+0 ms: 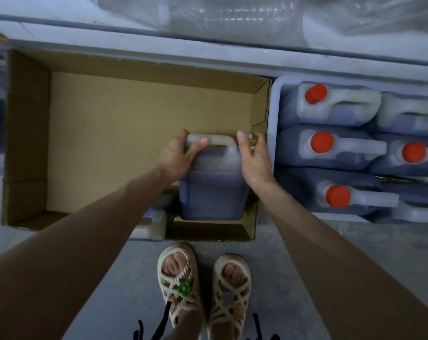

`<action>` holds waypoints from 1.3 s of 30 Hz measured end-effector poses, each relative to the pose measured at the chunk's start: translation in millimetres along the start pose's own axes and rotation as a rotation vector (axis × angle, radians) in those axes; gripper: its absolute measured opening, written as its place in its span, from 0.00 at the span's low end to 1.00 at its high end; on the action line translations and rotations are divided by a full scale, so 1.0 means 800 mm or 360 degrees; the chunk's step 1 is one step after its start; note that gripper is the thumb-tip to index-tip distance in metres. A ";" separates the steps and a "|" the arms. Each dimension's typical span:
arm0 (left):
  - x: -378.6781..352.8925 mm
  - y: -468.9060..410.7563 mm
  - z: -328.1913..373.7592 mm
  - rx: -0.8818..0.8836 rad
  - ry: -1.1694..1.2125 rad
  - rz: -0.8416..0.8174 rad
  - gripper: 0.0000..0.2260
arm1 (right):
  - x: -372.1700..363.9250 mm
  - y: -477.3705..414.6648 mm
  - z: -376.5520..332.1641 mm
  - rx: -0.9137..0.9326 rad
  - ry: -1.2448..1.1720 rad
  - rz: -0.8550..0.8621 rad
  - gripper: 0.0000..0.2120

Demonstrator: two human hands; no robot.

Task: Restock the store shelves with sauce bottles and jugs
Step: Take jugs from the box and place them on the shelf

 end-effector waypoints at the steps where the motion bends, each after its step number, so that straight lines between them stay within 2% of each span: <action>1: 0.007 0.007 0.011 -0.0019 0.0007 0.0017 0.15 | 0.006 0.005 -0.012 0.0025 -0.0001 0.0003 0.13; 4: 0.034 0.029 0.064 -0.0107 0.0040 0.0045 0.15 | 0.037 0.029 -0.059 0.0120 0.0002 0.0061 0.22; 6: 0.056 0.049 0.110 -0.0156 0.0055 0.0058 0.16 | 0.063 0.050 -0.101 0.0161 -0.0008 0.0097 0.24; 11: 0.129 0.116 0.253 -0.0284 0.0096 0.0027 0.11 | 0.146 0.114 -0.240 0.0292 -0.0039 0.0099 0.12; 16: 0.217 0.194 0.417 -0.0494 0.0037 0.0057 0.15 | 0.240 0.189 -0.394 0.0471 -0.0102 0.0156 0.11; 21: 0.303 0.282 0.573 -0.0779 -0.0007 0.0148 0.15 | 0.335 0.284 -0.547 0.0786 -0.0196 0.0288 0.06; 23: 0.339 0.325 0.638 -0.0868 0.0023 0.0184 0.22 | 0.373 0.328 -0.606 0.0898 -0.0212 0.0347 0.07; 27: 0.405 0.420 0.752 -0.1128 -0.0010 0.0260 0.22 | 0.441 0.424 -0.707 0.1099 -0.0313 0.0497 0.10; 31: 0.453 0.506 0.838 -0.1315 -0.0041 0.0362 0.16 | 0.496 0.509 -0.782 0.1254 -0.0374 0.0576 0.12; 34: 0.482 0.558 0.889 -0.1444 0.0033 0.0368 0.23 | 0.535 0.561 -0.826 0.1396 -0.0401 0.0667 0.13; 39: 0.502 0.623 0.956 -0.1592 0.0074 0.0406 0.16 | 0.593 0.623 -0.870 0.1542 -0.0387 0.0742 0.14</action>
Point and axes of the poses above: each hand's wrist, its own y-axis away from the middle knuckle, its own x-axis out of the back of the hand, z = x × y, the point moved 1 cm from there along -y, towards the middle knuckle, and after that the axes turned 6 degrees about z, right-handed, at the moved point
